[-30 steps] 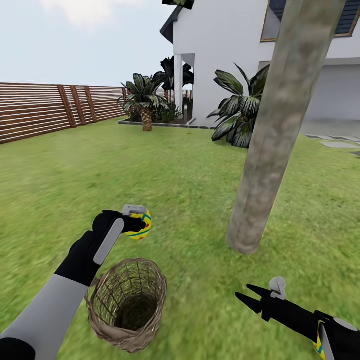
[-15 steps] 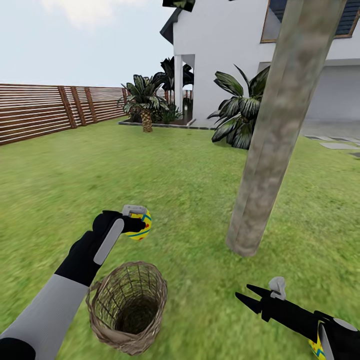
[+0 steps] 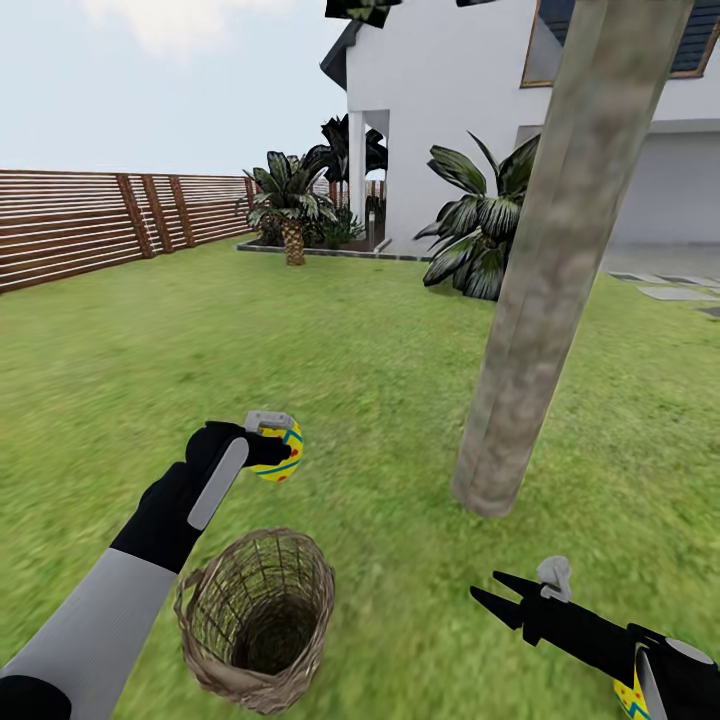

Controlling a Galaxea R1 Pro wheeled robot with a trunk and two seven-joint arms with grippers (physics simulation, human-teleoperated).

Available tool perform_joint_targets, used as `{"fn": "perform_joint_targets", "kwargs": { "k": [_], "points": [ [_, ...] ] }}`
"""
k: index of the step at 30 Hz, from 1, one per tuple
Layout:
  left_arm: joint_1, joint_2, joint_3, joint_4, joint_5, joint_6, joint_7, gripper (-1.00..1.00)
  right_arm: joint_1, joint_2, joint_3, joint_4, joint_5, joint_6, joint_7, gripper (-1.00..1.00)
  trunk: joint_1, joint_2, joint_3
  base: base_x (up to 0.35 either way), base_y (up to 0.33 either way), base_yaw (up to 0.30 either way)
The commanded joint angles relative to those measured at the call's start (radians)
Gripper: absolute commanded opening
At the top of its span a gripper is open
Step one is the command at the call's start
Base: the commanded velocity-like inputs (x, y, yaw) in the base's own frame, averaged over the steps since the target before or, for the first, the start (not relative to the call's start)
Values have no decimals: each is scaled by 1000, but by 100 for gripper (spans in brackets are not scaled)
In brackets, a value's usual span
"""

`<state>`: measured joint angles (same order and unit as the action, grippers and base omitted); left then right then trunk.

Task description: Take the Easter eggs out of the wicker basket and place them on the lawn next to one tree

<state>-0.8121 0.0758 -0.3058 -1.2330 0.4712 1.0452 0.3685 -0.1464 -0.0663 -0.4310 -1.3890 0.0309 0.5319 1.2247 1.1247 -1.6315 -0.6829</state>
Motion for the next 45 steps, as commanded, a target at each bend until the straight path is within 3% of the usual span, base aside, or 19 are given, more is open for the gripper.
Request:
{"fn": "perform_joint_targets", "kwargs": {
  "k": [1,45],
  "points": [
    [-1,1,-3,-1,10,2,10,-100,-1,0,-2,-1,3,8,6,100,-4,7,2,0,0,0],
    [-1,1,-8,5,7,2,10,-100,-1,0,-5,-2,0,8,9,100,-173,315,140,0,0,0]
  ]
}}
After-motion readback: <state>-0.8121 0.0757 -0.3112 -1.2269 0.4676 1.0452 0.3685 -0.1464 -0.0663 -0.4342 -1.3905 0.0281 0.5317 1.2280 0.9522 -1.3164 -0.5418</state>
